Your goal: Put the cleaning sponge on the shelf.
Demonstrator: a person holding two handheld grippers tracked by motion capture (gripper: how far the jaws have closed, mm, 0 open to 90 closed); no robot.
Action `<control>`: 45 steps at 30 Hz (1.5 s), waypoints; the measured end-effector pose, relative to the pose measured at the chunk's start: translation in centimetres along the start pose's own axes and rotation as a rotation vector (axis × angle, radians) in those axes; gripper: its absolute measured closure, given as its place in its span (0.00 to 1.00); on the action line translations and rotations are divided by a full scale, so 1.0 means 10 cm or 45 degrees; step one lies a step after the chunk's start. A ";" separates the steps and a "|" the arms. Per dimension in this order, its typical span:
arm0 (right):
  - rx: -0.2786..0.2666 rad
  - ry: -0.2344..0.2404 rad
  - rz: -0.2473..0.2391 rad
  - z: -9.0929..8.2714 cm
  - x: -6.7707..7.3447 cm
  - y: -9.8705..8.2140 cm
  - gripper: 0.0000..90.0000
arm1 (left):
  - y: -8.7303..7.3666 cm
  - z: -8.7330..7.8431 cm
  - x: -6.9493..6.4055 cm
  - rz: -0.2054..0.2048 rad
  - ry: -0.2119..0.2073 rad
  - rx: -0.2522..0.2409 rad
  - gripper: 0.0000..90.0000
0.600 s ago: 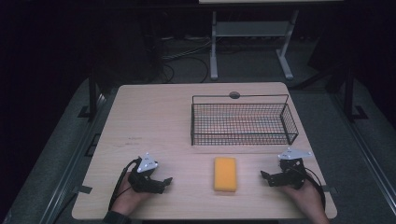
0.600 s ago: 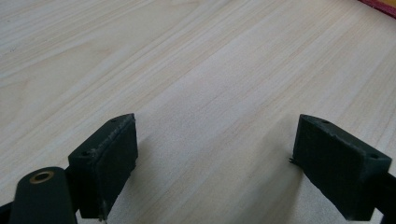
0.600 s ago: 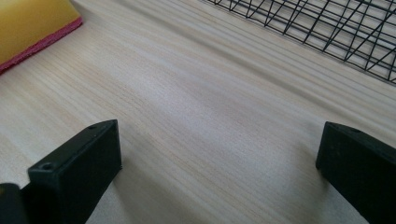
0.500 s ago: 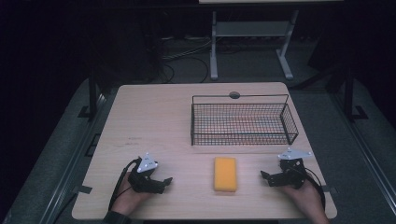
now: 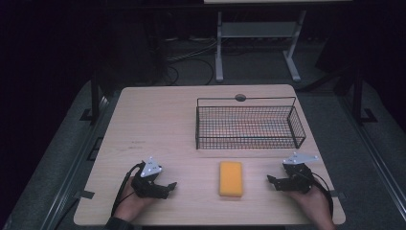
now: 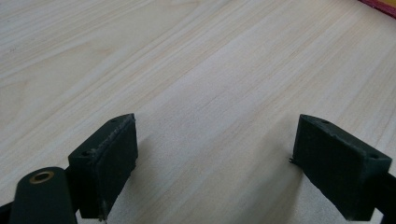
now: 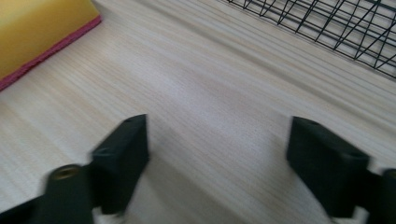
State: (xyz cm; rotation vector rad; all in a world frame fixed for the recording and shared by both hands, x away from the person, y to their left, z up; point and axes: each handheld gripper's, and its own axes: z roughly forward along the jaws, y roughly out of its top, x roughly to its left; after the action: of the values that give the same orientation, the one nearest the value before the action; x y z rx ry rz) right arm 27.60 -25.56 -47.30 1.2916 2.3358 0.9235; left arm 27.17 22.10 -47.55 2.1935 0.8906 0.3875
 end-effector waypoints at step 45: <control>-0.010 0.206 -0.060 -0.10 0.16 0.39 0.99 | 0.00 0.00 0.00 -0.002 -0.002 -0.002 0.15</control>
State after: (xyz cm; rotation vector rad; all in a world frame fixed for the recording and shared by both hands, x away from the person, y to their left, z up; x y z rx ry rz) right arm 28.68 -23.09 -43.87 1.1941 2.4696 1.0566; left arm 27.13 22.09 -47.56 2.1910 0.8905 0.3857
